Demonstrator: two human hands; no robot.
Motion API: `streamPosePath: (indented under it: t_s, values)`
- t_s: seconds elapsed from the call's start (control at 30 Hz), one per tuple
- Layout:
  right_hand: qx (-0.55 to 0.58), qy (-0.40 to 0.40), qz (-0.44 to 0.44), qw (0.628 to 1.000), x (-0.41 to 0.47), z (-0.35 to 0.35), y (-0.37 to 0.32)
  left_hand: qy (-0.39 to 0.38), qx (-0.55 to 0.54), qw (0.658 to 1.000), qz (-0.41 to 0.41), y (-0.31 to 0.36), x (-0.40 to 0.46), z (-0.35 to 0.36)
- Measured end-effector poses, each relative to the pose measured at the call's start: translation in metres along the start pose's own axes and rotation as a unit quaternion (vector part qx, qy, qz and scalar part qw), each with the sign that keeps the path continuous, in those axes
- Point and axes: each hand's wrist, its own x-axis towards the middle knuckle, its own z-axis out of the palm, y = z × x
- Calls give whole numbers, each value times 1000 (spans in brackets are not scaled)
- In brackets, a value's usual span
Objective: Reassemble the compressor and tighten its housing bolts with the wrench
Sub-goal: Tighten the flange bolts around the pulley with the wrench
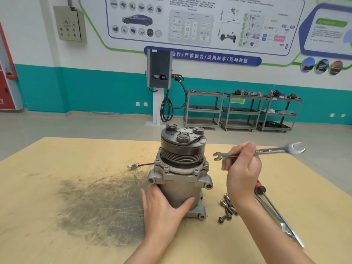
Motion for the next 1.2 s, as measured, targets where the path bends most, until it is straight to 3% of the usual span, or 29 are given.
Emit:
streamPosePath:
  t_s: [0.17,0.33,0.8,1.07,1.2]
  values:
    - [50,-63,244,967,17,-4,13,-18,-5,1000,-13,0,0,-2]
    - [155,-117,393,899,20,-8,15,-13,5,1000,-22,-1,0,-1]
    - [157,-152,431,876,25,-10,12,-22,10,999,-30,-2,-1,-1]
    - [124,-156,424,883,25,-10,9,-25,3,999,-27,-3,-1,-1]
    - [140,-176,451,863,26,-14,10,-24,1,999,-25,-4,-1,-1]
